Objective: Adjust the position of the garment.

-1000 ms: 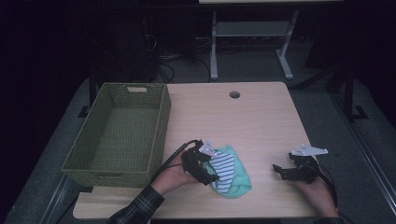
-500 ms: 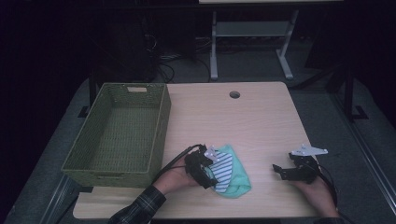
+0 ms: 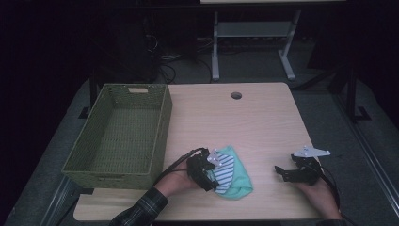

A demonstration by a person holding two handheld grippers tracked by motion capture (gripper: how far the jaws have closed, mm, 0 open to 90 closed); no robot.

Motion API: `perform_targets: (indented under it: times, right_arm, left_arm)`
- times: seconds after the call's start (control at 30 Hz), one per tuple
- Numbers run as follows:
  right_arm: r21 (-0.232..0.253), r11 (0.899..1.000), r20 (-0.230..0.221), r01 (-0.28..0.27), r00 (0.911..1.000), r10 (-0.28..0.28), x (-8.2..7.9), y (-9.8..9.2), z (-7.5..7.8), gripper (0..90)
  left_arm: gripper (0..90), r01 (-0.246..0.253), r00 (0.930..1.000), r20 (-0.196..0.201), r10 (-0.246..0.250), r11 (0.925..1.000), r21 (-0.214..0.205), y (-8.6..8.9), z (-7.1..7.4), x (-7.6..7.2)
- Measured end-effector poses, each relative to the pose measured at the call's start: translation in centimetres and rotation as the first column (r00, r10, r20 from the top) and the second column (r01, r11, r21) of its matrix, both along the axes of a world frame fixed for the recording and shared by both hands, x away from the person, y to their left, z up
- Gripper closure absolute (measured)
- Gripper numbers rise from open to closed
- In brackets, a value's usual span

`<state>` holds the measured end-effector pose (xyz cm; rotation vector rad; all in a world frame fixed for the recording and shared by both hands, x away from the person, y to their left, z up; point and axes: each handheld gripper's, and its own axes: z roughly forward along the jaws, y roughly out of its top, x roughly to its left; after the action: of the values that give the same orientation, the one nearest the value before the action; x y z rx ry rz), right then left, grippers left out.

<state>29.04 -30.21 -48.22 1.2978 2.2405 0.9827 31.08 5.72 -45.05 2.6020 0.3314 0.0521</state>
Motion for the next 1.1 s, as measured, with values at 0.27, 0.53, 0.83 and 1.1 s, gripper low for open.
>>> perform_targets:
  times: [0.27, 0.53, 0.83, 1.1]
  right_arm:
    - [0.0, 1.0, 0.0, 0.0, 1.0, 0.0, 0.0, 0.0, 0.0, 14.1]
    - [-0.001, 1.0, 0.001, 0.002, 1.0, -0.002, 0.0, 0.0, 0.0, 14.1]
    - [0.0, 1.0, 0.0, 0.002, 1.0, -0.002, 0.0, 0.0, 0.0, 14.1]
    - [-0.001, 1.0, 0.0, 0.002, 1.0, -0.002, 0.0, 0.0, 0.0, 14.1]
  left_arm:
    - [49.7, 0.007, 0.9997, -0.022, -0.007, 0.9998, -0.016, 0.1, 0.2, 0.0]
    - [67.8, 0.025, 0.9982, -0.053, -0.026, 0.999, -0.037, 0.3, 0.2, 0.1]
    - [74.0, 0.006, 0.996, -0.089, -0.009, 0.9992, -0.041, 0.3, 0.3, 0.5]
    - [74.4, -0.015, 0.9954, -0.095, 0.009, 0.9977, -0.066, 0.5, 1.2, 0.7]
